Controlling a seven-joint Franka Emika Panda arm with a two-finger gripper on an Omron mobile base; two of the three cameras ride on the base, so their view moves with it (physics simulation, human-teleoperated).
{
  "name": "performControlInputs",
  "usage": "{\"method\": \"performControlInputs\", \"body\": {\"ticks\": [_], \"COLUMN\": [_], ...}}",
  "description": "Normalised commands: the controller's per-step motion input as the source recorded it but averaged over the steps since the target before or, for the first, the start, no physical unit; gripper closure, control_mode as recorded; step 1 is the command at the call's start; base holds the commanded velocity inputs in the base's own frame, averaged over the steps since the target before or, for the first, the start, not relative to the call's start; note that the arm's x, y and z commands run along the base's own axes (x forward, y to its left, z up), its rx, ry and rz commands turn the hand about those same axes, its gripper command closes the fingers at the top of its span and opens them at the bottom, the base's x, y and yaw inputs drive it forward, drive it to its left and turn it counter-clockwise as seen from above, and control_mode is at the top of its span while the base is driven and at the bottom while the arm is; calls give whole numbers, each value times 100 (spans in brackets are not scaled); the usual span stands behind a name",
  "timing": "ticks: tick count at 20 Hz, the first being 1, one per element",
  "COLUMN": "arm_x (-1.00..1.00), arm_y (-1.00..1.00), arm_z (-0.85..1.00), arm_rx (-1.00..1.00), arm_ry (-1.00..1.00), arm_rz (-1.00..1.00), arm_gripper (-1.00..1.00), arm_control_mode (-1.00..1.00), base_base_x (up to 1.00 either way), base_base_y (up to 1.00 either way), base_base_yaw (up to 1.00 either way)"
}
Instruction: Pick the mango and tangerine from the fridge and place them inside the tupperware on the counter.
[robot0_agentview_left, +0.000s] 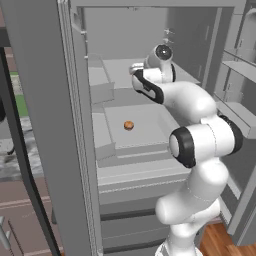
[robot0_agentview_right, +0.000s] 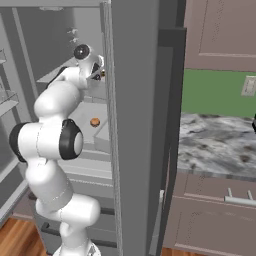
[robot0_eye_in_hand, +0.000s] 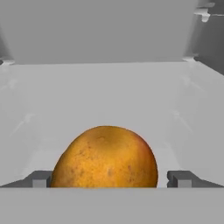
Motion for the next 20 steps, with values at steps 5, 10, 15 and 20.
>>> {"method": "performControlInputs", "body": {"ticks": [5, 10, 15, 20], "arm_x": [17, -14, -100, -100], "arm_y": [0, 1, 3, 0], "arm_z": [-23, -4, -10, 0], "arm_rx": [-4, 0, 0, 0], "arm_ry": [5, -1, -12, -10], "arm_rz": [-4, 0, 1, 0], "arm_gripper": [100, 100, 100, 100], "arm_control_mode": [-100, -100, -100, -100], "base_base_x": [0, 0, 0, 0], "base_base_y": [0, 0, 0, 0], "base_base_yaw": [0, 0, 0, 0]}}
